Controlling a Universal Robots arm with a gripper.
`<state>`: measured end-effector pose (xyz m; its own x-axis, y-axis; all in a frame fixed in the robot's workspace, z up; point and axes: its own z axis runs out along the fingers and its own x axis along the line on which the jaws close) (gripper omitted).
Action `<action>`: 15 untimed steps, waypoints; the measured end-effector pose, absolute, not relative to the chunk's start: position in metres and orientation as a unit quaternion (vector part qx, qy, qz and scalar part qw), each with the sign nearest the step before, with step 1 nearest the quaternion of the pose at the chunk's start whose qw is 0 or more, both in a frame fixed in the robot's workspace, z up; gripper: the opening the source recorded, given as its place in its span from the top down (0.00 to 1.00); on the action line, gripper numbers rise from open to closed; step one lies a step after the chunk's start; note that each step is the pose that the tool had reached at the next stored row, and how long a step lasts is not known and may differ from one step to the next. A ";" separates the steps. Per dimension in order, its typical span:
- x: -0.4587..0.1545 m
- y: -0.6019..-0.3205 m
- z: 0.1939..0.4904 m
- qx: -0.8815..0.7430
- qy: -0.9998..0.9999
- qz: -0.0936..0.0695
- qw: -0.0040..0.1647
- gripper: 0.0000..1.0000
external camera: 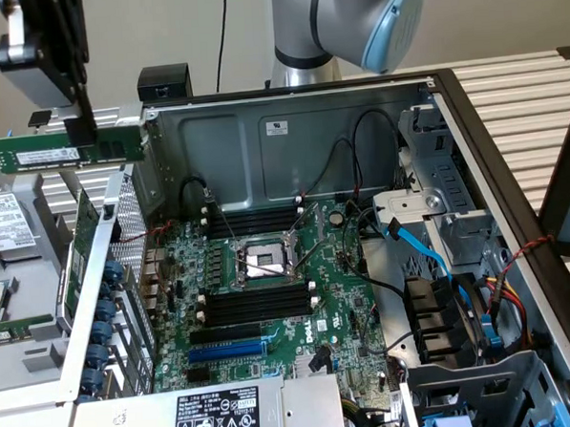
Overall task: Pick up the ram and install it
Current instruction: 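Pick up the ram and move it above insertion slot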
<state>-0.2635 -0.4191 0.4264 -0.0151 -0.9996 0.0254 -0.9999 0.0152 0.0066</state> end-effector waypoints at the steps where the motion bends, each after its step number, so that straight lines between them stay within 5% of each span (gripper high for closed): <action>1: -0.259 -0.419 0.426 0.702 -0.712 0.006 0.012 0.88; 15: -0.195 -0.417 0.425 0.705 -0.709 -0.004 0.005 0.88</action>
